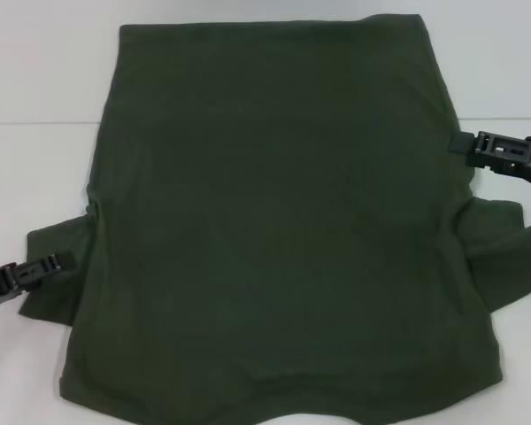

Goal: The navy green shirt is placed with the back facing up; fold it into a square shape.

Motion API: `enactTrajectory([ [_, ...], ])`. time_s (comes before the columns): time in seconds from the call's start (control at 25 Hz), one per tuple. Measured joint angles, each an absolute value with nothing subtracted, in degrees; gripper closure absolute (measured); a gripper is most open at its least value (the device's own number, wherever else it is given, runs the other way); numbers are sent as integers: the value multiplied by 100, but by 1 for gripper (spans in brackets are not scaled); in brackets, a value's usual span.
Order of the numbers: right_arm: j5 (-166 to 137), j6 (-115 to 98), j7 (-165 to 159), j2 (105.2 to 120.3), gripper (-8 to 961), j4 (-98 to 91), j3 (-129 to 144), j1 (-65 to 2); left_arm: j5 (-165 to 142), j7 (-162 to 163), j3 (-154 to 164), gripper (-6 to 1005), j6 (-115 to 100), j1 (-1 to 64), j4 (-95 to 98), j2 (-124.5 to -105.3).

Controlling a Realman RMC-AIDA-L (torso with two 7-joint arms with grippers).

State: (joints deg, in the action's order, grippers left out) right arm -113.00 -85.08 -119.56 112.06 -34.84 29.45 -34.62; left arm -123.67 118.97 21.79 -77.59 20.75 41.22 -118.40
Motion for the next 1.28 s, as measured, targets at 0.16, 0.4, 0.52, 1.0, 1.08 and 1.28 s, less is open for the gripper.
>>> enactTrajectory([
  [0.16,-11251,-8507,-11953,11206,113,-3484,2944,-3434,-12373,11900,2172,65,-7814,2021,4117,-11838],
  [0.4,-11172,-8516,-11953,11204,113,-3481,2944,-3412,-12386,11881,2185,65,-7767,2108,3918,-11793],
  [0.52,-11170,-8525,-11953,11199,113,-3480,2944,-3410,-12402,11887,2195,65,-7717,2215,3865,-11770],
  [1.0,-11170,-8547,-11975,11188,113,-3477,2944,-3401,-12466,12129,2199,66,-7438,2206,3881,-11683],
  [1.08,-11170,-8552,-11980,11188,113,-3477,2941,-3401,-12473,12135,2199,66,-7436,2191,3864,-11675],
  [1.28,-11170,-8552,-11979,11188,113,-3477,2915,-3401,-12484,12137,2341,66,-7421,2253,3842,-11689],
])
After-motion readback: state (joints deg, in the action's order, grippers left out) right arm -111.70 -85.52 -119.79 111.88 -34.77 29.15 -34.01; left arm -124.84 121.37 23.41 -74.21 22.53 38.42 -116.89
